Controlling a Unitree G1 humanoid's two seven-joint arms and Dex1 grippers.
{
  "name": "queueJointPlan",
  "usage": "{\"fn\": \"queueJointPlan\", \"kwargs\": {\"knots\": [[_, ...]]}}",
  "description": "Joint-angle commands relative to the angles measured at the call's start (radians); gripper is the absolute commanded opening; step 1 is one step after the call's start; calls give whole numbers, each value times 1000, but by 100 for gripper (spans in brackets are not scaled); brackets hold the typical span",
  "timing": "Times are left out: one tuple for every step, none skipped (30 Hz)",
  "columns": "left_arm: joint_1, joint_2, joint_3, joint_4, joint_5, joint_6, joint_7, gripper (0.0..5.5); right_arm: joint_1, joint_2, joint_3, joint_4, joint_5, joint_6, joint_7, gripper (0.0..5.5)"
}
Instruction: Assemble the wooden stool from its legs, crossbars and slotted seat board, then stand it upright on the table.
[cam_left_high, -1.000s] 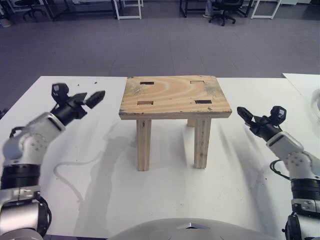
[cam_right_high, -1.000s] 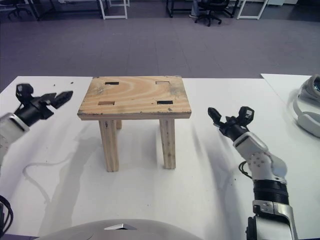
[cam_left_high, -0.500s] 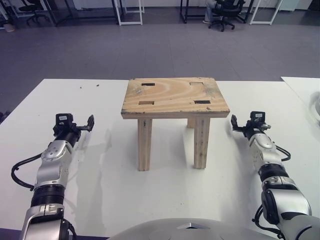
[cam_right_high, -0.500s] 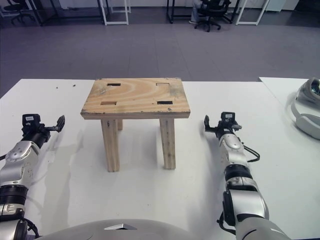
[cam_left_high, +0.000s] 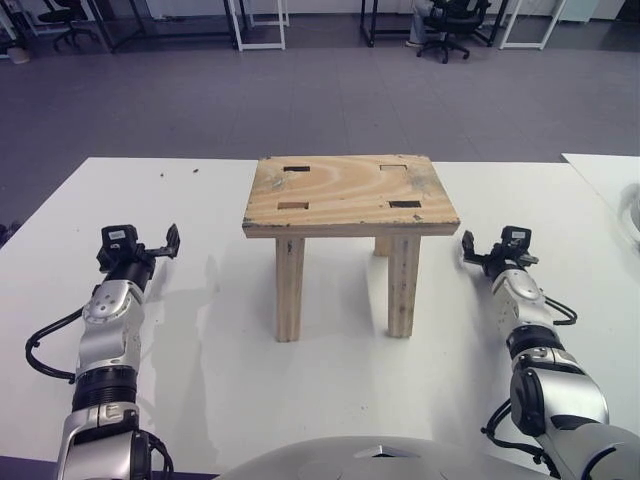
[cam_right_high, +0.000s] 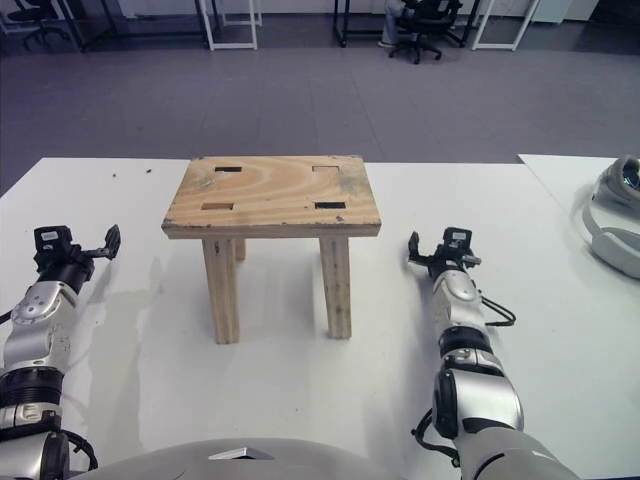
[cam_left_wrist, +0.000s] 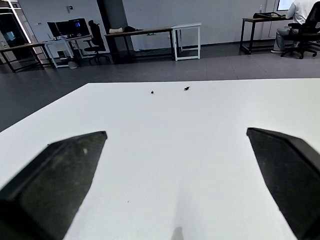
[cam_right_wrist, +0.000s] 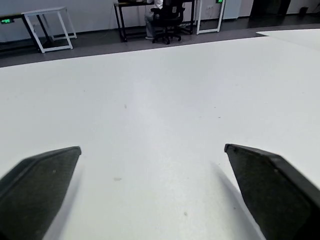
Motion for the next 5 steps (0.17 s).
{"fn": "queueJointPlan", "kwargs": {"knots": [[9,-39,16,-70,14,-3,38,516,-35,-45,-13,-41,2,59,57,540],[16,-45,13,-87,19,3,37,516,-35,-53,-16,-48,-5,52,53,540],[25,-49,7,-106,26,10,36,516,-37,-60,-17,-50,-13,45,52,540],[34,-51,4,-121,33,13,33,516,-37,-63,-15,-54,-23,34,47,540],[40,-53,5,-132,37,18,31,516,-38,-64,-13,-60,-28,28,45,540]]}}
